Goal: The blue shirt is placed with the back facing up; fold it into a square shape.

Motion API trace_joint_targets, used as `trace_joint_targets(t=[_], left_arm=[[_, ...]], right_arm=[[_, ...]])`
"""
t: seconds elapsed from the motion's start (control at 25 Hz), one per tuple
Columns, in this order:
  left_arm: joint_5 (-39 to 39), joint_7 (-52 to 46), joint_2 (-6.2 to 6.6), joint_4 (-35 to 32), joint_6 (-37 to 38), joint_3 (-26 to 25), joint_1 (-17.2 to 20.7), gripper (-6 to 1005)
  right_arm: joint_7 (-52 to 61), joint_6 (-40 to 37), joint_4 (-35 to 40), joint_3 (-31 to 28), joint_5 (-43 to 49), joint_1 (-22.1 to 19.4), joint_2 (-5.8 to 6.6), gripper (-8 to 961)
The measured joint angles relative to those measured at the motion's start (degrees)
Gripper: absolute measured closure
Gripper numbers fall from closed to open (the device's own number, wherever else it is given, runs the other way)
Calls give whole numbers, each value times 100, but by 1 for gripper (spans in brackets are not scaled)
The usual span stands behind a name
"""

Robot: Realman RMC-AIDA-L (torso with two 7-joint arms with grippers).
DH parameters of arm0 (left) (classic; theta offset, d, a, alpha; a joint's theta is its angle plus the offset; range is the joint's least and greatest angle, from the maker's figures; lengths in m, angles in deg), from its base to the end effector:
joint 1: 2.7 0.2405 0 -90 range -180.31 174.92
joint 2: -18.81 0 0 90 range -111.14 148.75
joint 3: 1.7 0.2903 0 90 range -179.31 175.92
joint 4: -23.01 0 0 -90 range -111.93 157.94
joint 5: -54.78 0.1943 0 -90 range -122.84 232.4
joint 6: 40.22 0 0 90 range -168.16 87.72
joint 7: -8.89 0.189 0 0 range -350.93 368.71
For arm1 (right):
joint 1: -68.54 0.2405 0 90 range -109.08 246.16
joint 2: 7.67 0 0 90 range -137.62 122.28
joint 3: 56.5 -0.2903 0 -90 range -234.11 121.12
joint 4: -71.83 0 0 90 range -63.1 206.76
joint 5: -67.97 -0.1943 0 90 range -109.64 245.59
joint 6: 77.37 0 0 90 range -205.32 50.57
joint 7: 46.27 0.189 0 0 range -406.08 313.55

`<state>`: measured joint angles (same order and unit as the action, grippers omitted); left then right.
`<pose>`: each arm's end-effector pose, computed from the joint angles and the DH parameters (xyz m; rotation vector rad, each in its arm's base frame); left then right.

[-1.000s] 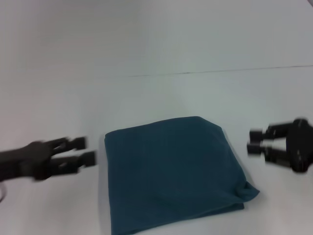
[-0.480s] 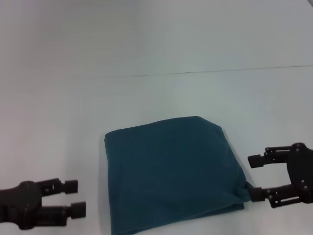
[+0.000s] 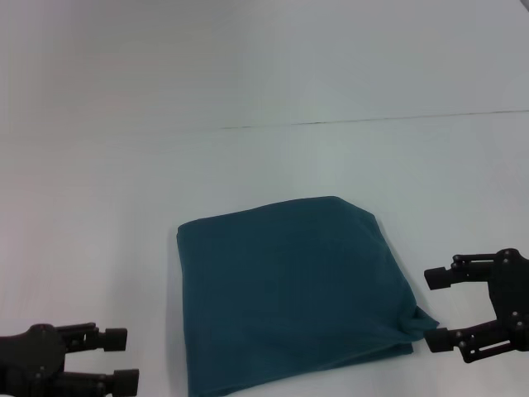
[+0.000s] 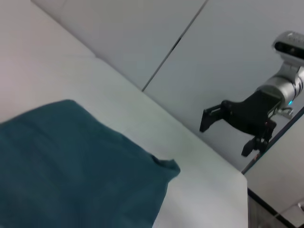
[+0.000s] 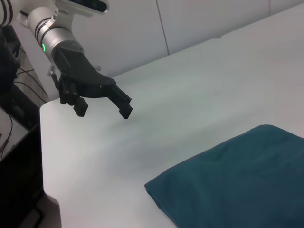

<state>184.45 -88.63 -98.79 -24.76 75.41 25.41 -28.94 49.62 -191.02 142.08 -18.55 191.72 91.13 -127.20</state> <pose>-0.2802 0.2735 -0.0113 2.8347 1.0755 0.6907 0.2639 0.2854 0.0103 -2.9140 0.6126 0.4095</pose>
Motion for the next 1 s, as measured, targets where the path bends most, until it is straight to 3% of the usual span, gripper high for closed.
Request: trace_joint_targets(t=[1.0], left_arm=[[107,65,-8,-4,-33,35,9,65]], right_arm=[[18,-8,-19,112,-70,7,-9,23]])
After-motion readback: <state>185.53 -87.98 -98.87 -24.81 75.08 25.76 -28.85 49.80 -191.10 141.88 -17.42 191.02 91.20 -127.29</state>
